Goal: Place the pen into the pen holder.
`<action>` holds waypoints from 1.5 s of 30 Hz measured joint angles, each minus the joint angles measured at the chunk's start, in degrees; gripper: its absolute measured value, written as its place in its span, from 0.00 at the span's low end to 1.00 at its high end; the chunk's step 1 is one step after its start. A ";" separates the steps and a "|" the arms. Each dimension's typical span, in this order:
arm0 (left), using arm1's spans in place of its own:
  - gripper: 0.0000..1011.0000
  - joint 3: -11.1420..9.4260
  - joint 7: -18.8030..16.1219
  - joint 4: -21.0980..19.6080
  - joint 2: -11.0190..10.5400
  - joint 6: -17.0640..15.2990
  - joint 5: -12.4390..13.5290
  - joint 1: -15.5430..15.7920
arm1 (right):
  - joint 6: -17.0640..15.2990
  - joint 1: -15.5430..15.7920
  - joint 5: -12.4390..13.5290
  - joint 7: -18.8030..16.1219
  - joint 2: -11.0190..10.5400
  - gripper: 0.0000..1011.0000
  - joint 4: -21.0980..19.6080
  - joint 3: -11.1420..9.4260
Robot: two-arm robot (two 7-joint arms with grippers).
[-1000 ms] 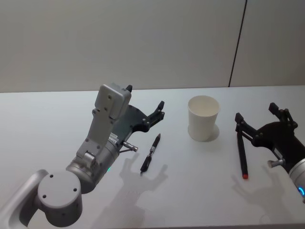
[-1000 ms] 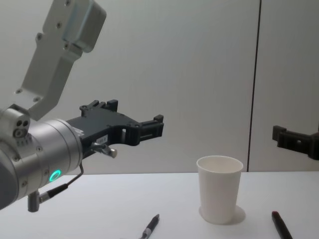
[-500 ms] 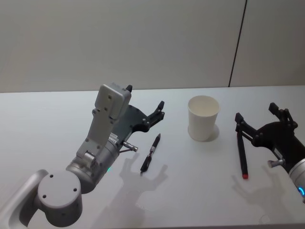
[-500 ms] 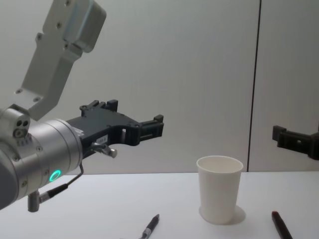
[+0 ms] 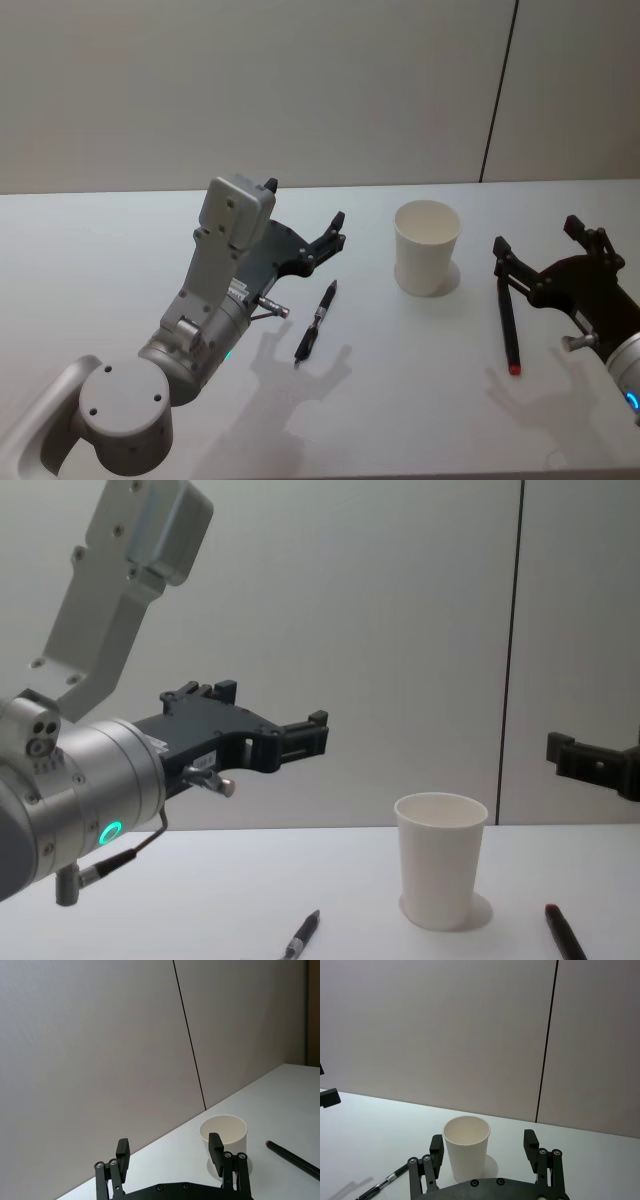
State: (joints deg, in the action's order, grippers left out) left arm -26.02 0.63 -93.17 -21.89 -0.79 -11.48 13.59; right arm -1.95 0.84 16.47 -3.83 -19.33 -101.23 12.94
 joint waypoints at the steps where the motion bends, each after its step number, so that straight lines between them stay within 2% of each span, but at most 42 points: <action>1: 0.99 0.00 0.00 0.00 0.00 0.00 0.00 0.00 | 0.00 0.00 0.00 0.00 0.00 0.99 0.00 0.00; 29: 0.99 0.00 0.00 0.00 0.00 0.00 0.00 0.00 | -0.47 -0.16 0.24 -0.03 0.28 0.99 0.22 0.01; 33: 0.99 0.00 0.00 0.00 0.00 0.00 0.00 0.00 | -1.84 -0.48 0.78 0.34 0.69 0.99 0.58 0.01; 45: 0.99 0.00 0.00 0.00 0.00 0.00 0.00 0.00 | -9.40 -2.42 3.39 4.78 2.73 0.99 2.63 -0.36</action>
State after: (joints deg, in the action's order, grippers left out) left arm -26.03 0.63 -93.18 -21.89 -0.79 -11.48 13.59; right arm -11.35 -1.58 19.85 0.96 -16.60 -98.59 12.58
